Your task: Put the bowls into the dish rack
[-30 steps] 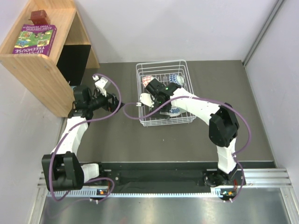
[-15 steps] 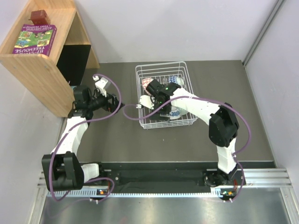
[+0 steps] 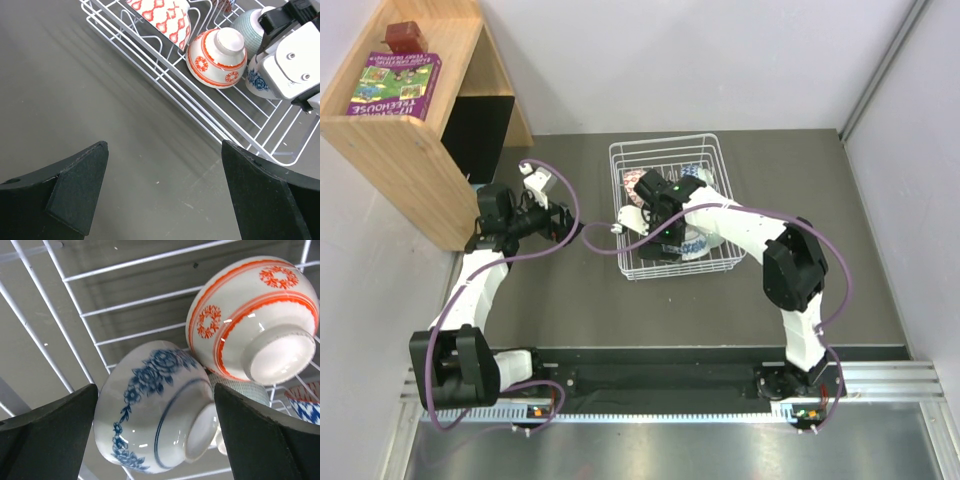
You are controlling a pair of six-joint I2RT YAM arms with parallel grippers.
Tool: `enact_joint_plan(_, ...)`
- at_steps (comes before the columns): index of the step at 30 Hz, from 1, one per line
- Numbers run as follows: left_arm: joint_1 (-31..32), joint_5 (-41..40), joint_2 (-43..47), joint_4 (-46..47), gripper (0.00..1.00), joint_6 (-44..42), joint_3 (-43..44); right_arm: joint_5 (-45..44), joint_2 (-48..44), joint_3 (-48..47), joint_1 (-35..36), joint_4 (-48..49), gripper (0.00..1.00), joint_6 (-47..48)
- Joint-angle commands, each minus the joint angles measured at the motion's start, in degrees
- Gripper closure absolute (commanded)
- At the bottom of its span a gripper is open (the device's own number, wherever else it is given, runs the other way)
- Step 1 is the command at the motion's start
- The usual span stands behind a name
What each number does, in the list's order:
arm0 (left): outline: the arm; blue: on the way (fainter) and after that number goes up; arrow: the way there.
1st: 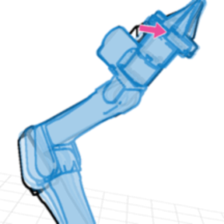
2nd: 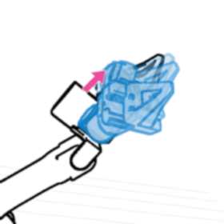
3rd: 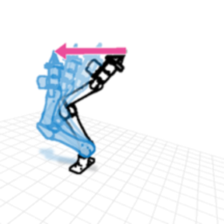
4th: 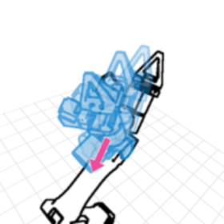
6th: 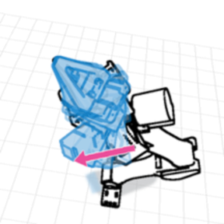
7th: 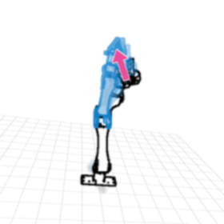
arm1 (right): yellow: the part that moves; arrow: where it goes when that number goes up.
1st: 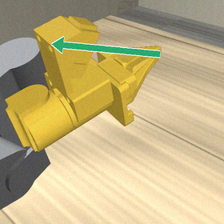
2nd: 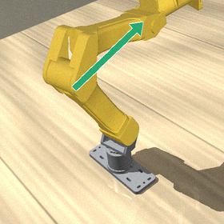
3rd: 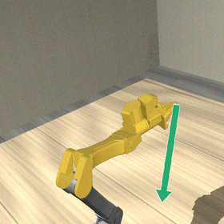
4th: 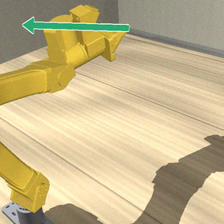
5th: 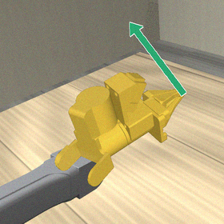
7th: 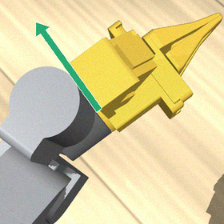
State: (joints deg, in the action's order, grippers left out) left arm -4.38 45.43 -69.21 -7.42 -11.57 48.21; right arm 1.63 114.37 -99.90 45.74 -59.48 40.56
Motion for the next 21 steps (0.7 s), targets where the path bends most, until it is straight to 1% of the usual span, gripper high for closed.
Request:
enact_joint_plan(1,-0.4,1.2,1.3,0.8,0.01,-0.9,0.9,6.9,3.3,-1.0,-0.4,-4.1,0.0,0.0)
enact_joint_plan(15,-0.5,1.4,0.8,1.0,0.01,-0.8,1.2,8.8,3.5,-3.7,-0.6,-4.5,0.0,-0.2)
enact_joint_plan(21,-0.5,1.5,0.7,1.1,0.01,-0.6,1.5,10.2,3.4,-6.5,-0.6,-4.2,0.0,-0.9)
